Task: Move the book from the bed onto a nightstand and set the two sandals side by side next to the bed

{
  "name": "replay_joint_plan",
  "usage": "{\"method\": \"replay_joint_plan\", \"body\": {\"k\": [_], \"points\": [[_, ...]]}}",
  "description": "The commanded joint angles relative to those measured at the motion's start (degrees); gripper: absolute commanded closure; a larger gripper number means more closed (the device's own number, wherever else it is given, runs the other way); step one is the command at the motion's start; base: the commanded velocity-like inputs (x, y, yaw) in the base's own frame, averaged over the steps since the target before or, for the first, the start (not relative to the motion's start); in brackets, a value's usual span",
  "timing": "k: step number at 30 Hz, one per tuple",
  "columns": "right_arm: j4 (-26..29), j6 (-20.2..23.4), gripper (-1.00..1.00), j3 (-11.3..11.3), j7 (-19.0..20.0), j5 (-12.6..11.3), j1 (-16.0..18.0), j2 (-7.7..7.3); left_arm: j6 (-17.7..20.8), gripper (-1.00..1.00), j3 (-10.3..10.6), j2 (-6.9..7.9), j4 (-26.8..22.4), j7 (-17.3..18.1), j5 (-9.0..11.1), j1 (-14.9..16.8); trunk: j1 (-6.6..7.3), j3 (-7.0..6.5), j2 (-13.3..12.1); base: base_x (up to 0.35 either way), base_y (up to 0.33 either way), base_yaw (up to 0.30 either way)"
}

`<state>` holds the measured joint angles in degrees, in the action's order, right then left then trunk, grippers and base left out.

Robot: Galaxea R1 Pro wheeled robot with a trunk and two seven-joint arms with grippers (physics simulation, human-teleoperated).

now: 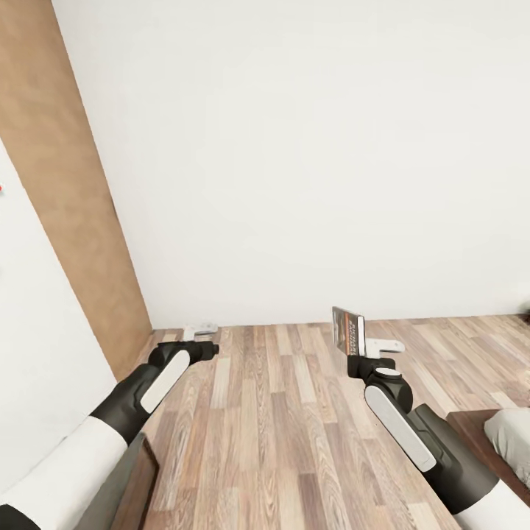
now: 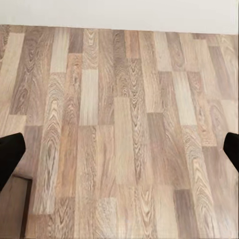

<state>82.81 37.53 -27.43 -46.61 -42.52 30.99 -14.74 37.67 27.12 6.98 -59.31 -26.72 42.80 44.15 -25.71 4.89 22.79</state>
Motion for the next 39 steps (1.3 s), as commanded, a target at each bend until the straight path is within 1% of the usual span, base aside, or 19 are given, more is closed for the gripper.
{"method": "replay_joint_plan", "body": {"k": [1, 3, 10, 17, 39], "points": [[0.06, 0.17, 1.0, -0.17, -0.59, -0.22, 0.12, -0.05, 0.2, -1.0, 0.01, 0.04, -1.42, -0.71, 0.53, -0.12, -0.08, 0.11, 0.13, 0.336, 0.0, -0.245], [0.07, 0.17, 1.0, -0.17, -0.59, -0.2, 0.12, -0.05, 0.39, -1.0, -0.15, -0.12, -2.96, -0.88, 0.5, -1.28, -0.08, 0.07, 0.13, 0.337, 0.0, -0.245], [0.06, 0.17, 1.0, -0.17, -0.61, -0.17, 0.12, -0.04, 0.52, -1.0, -0.15, -0.32, -3.61, -1.0, 0.71, -2.44, -0.08, -0.08, 0.13, 0.337, 0.0, -0.245], [-0.23, 0.17, 1.0, -0.25, -0.79, -0.16, 0.12, -0.02, 0.59, -1.0, -0.21, -0.37, -3.7, -0.97, 1.01, -2.64, -0.08, -0.23, 0.13, 0.337, 0.0, -0.245], [-0.4, 0.08, 1.0, -0.26, -0.85, -0.2, 0.12, -0.09, 0.56, -1.0, -0.11, -0.3, -3.71, -0.33, 0.98, -2.99, -0.08, -0.7, 0.13, 0.337, 0.0, -0.245]]}}
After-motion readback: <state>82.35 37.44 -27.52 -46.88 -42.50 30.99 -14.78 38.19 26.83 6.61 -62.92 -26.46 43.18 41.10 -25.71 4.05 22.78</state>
